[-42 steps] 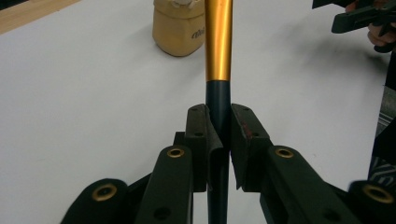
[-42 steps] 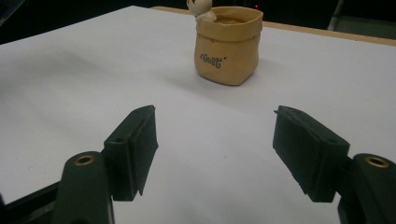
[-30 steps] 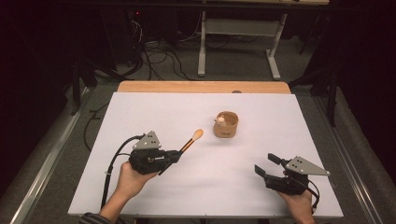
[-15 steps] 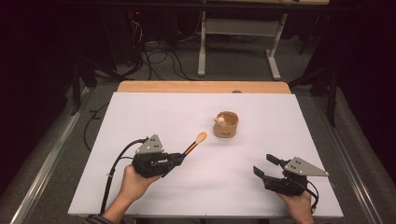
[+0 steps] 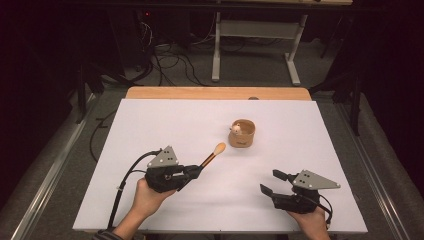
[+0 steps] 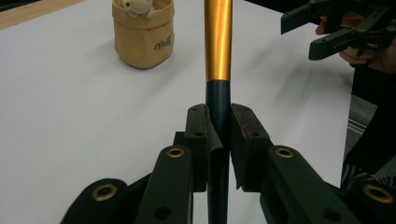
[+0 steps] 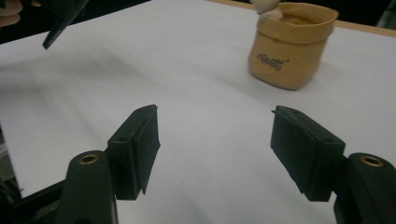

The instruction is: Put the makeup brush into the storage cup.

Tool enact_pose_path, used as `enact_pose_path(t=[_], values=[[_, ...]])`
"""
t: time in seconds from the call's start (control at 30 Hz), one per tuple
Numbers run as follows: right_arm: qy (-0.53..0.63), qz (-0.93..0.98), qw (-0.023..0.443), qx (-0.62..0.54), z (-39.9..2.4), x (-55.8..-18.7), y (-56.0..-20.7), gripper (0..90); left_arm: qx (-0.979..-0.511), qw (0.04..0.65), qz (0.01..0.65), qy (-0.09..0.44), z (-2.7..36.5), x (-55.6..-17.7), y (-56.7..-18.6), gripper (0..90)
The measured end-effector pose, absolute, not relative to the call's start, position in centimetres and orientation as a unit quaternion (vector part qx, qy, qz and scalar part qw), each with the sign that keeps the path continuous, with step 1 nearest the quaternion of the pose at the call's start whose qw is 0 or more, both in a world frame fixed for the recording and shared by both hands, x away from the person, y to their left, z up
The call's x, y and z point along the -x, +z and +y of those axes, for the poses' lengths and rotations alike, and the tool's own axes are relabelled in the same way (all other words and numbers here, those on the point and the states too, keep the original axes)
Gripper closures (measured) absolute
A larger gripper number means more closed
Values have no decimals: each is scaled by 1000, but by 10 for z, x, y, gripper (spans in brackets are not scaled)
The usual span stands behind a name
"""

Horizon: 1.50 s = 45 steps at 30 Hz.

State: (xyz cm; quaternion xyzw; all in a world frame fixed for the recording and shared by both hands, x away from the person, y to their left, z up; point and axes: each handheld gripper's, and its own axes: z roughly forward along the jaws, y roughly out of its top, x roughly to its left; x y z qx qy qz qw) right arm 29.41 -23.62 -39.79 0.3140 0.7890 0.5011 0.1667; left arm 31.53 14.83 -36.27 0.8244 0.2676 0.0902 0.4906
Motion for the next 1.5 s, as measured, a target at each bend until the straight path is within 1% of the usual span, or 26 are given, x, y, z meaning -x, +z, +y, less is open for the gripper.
enact_pose_path(t=[0.23, 0.7, 0.9, 1.17, 1.5], values=[[504, 798, 143, -298, -221, -296, -397, 381, -825, 493, 263, 86, 143, -315, -365, 784], [527, 797, 102, -277, -191, -303, -391, 408, -822, 502, 258, 77, 136, -315, -368, 784], [529, 801, 95, -266, -179, -307, -389, 413, -824, 501, 253, 77, 132, -314, -368, 784], [532, 800, 95, -261, -173, -310, -387, 414, -827, 500, 246, 79, 127, -313, -367, 784], [543, 794, 97, -257, -171, -311, -381, 454, -828, 499, 243, 76, 122, -313, -369, 784]])
